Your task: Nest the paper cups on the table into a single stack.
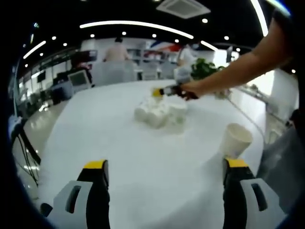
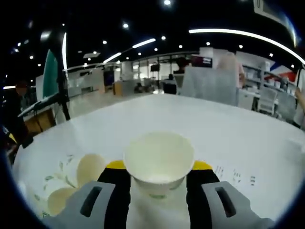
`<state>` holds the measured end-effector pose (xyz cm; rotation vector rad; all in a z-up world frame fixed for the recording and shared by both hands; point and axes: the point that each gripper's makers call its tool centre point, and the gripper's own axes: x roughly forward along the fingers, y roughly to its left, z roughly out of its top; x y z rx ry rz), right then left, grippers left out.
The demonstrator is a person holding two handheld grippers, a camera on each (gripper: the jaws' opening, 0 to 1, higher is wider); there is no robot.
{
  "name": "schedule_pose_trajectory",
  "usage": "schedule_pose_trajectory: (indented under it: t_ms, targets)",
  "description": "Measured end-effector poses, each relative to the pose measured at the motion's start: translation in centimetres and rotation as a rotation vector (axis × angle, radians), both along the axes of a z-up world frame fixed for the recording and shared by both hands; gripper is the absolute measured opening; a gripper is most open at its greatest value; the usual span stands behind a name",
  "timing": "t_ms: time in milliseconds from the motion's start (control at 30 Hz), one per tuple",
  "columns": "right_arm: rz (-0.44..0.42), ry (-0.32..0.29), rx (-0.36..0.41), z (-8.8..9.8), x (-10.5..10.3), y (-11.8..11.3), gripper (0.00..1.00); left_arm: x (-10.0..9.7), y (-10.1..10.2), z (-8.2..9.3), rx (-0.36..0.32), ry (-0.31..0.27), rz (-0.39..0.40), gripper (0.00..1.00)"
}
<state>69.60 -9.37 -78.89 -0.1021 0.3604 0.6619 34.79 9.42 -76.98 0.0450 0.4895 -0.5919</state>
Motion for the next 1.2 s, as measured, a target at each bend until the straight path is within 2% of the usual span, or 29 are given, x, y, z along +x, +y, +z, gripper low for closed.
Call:
schedule_pose_trajectory:
  t_ms: [167, 567, 1200]
  targets:
    - [0.002, -0.018, 0.010, 1.2, 0.2, -0.2, 0.42, 0.0, -0.2, 0.0, -0.022, 0.009, 0.002, 0.99]
    - [0.003, -0.042, 0.018, 4.0, 0.4, -0.6, 0.41, 0.0, -0.3, 0.5, -0.012, 0.011, -0.010, 0.99]
    - [0.044, -0.094, -0.002, 10.6, 0.6, -0.4, 0.42, -0.5, -0.7, 1.7, -0.007, -0.010, -0.015, 0.99]
